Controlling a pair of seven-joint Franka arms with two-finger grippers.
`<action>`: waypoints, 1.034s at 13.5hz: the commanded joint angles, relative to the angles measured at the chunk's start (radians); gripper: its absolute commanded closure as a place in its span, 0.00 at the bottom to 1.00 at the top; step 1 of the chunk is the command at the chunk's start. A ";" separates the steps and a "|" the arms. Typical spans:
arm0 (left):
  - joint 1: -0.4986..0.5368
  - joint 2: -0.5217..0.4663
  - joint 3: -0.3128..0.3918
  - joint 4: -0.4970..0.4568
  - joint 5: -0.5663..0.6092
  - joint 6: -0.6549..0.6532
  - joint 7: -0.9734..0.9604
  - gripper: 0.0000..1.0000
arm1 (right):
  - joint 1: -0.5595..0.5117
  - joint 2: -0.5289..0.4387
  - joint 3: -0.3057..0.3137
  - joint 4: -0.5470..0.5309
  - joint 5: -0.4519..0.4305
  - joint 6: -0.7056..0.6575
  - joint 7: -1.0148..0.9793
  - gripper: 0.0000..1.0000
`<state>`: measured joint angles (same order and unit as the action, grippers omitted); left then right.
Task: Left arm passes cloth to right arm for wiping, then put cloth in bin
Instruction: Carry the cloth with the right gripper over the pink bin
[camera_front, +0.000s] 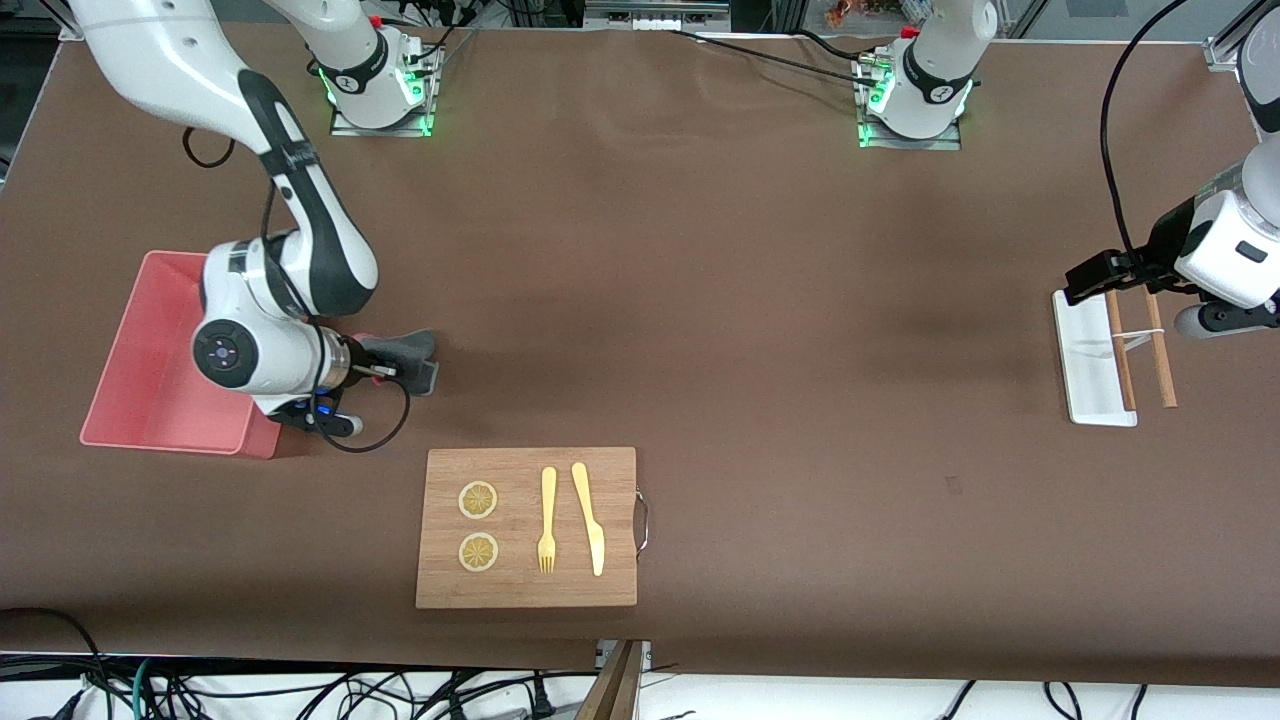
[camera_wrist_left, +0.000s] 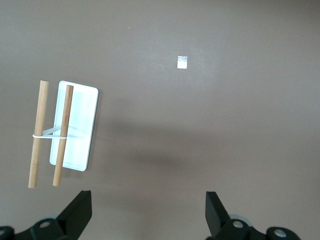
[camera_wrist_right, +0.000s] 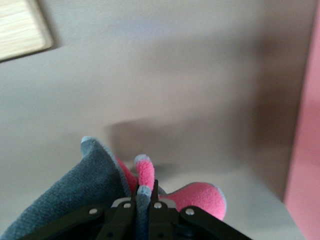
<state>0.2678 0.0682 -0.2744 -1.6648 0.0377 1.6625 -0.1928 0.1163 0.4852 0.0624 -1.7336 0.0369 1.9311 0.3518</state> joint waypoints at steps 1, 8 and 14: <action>0.010 0.007 -0.006 0.025 -0.002 -0.024 0.019 0.00 | -0.050 -0.060 0.004 0.098 -0.003 -0.202 -0.101 1.00; 0.010 0.009 -0.006 0.025 -0.002 -0.024 0.019 0.00 | -0.096 -0.088 -0.214 0.213 -0.124 -0.436 -0.592 1.00; 0.010 0.013 -0.006 0.025 -0.002 -0.024 0.019 0.00 | -0.144 -0.037 -0.279 0.097 -0.200 -0.240 -0.764 1.00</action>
<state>0.2686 0.0726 -0.2744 -1.6647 0.0377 1.6609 -0.1927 -0.0239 0.4385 -0.2084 -1.5926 -0.1453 1.6285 -0.3754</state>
